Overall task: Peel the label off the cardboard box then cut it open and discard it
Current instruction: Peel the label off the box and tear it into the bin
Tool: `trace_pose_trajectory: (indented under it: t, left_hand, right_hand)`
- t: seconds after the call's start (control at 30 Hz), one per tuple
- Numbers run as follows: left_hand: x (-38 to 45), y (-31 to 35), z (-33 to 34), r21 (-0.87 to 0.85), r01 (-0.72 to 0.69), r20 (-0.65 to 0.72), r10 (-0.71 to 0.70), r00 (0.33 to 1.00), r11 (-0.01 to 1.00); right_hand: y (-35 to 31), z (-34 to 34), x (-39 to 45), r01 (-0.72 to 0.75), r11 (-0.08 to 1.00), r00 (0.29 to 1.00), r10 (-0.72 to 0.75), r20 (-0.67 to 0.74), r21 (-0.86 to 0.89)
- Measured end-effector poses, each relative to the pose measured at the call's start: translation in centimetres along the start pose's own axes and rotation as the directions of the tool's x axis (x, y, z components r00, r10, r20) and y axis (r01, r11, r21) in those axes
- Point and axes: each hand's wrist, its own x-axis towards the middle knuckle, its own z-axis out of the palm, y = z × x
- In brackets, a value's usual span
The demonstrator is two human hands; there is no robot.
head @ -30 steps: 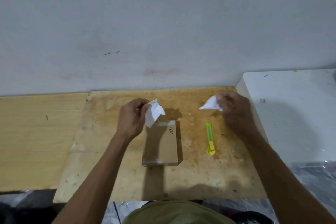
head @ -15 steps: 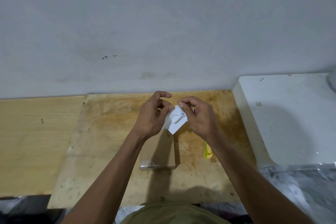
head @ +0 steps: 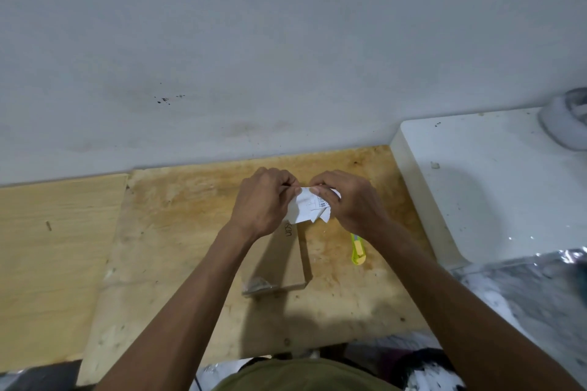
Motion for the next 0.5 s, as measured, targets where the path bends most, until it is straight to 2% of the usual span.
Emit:
trace_pose_trajectory:
  t: [0.07,0.17,0.23,0.33,0.37,0.4,0.43,0.47,0.5]
  left_hand:
    - [0.2,0.3,0.4,0.018,-0.019,0.035,0.018,0.999,1.000]
    - [0.3,0.4,1.2,0.035,-0.053,0.055,0.052,0.997,0.998]
    - [0.3,0.7,2.0,-0.045,-0.073,0.050,0.075,0.996,0.996]
    - [-0.2,2.6,3.7,-0.266,-0.070,0.057,0.088,0.994,0.961]
    - [-0.4,2.9,4.1,-0.363,-0.029,0.026,0.041,0.999,0.931]
    - [-0.4,2.8,4.0,-0.489,0.043,-0.003,-0.051,0.999,0.871]
    - [-0.4,2.0,3.8,-0.566,0.108,-0.033,-0.153,0.988,0.817]
    - [-0.2,0.7,3.4,-0.595,0.139,-0.057,-0.214,0.975,0.792]
    - [-0.1,-0.4,2.9,-0.561,0.146,-0.069,-0.222,0.973,0.815]
  right_hand:
    - [-0.3,-0.2,-0.3,-0.031,0.997,0.999,0.033,0.015,-0.075]
    - [0.2,-0.6,-1.4,-0.137,0.990,0.990,0.138,0.021,-0.040]
    - [0.0,-0.8,-2.7,-0.203,0.979,0.977,0.203,-0.065,0.011]
    - [-0.7,-1.4,-5.0,-0.360,0.922,0.912,0.381,-0.155,0.144]
    - [-0.4,-2.1,-6.2,-0.418,0.883,0.859,0.461,-0.224,0.215]
    - [0.5,-3.2,-7.8,-0.478,0.815,0.763,0.570,-0.306,0.327]
    - [1.6,-4.9,-9.9,-0.519,0.737,0.632,0.672,-0.386,0.433]
    - [2.4,-7.0,-12.3,-0.536,0.677,0.508,0.736,-0.448,0.505]
    - [3.2,-9.1,-14.7,-0.549,0.638,0.416,0.768,-0.486,0.539]
